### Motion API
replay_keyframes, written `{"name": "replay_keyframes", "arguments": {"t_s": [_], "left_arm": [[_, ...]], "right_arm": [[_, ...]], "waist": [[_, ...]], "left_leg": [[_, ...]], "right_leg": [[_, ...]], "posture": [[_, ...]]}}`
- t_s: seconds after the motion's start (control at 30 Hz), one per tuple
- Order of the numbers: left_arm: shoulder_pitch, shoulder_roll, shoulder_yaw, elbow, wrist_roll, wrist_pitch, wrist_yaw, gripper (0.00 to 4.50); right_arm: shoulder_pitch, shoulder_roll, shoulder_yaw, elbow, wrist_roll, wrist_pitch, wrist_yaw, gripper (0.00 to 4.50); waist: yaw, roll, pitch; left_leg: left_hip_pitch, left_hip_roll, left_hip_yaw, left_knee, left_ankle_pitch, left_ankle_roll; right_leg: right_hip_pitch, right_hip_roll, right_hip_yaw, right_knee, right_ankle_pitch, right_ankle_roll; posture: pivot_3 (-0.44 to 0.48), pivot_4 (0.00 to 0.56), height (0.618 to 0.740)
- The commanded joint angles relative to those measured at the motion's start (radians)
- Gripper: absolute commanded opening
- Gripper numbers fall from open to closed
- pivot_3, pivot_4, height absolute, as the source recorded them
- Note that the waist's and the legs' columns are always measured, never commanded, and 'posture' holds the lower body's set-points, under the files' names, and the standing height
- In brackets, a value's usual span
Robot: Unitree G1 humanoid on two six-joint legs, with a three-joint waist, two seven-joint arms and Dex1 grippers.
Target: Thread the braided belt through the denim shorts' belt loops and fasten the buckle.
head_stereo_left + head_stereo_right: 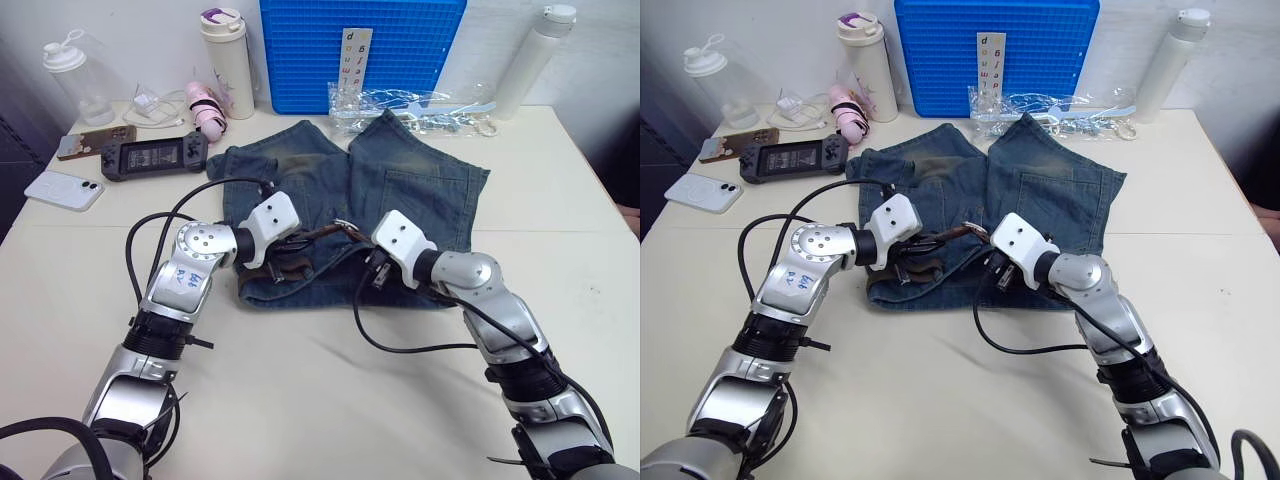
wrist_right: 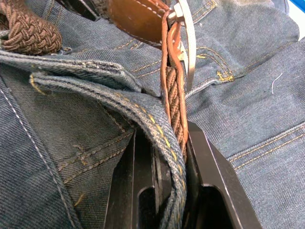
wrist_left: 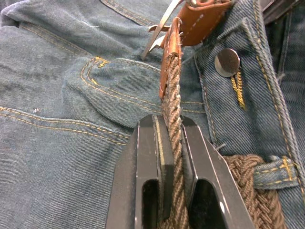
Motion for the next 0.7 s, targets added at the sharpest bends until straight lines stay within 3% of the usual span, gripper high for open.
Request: {"name": "replay_keyframes", "arguments": {"t_s": [0.03,0.23,0.47,0.7], "left_arm": [[-0.027,-0.004,0.021,-0.041,-0.013,-0.009,0.018,0.0],[-0.029,-0.015,0.015,-0.045,-0.005,0.001,0.049,0.0],[-0.031,-0.101,-0.044,-0.097,-0.007,0.037,0.066,0.0],[-0.065,-0.179,-0.074,-0.045,0.006,0.03,0.095,0.0]], "right_arm": [[0.008,0.009,0.005,-0.04,0.015,-0.001,-0.006,0.03],[0.015,0.007,0.008,-0.052,0.025,-0.001,0.006,0.03],[0.012,0.015,0.044,-0.096,0.062,-0.025,0.063,0.03],[0.025,-0.005,0.041,-0.146,0.102,-0.003,0.105,0.03]], "waist": [[0.0,0.0,0.0],[0.0,0.0,0.0],[0.0,0.0,0.0],[0.001,0.0,0.0]], "left_leg": [[0.0,0.0,0.0,0.0,0.0,0.0],[0.0,0.0,0.0,0.0,0.0,0.0],[0.0,0.0,0.0,0.0,0.0,0.0],[0.0,0.0,0.0,0.0,0.0,0.0]], "right_leg": [[0.0,0.0,0.0,0.0,0.0,0.0],[0.0,0.0,0.0,0.0,0.0,0.0],[0.0,0.0,0.0,0.0,0.0,0.0],[0.0,0.0,0.0,0.0,0.0,0.0]], "posture": [[0.0,0.15,0.689],[0.0,0.15,0.689],[0.0,0.15,0.689],[0.0,0.15,0.689]]}}
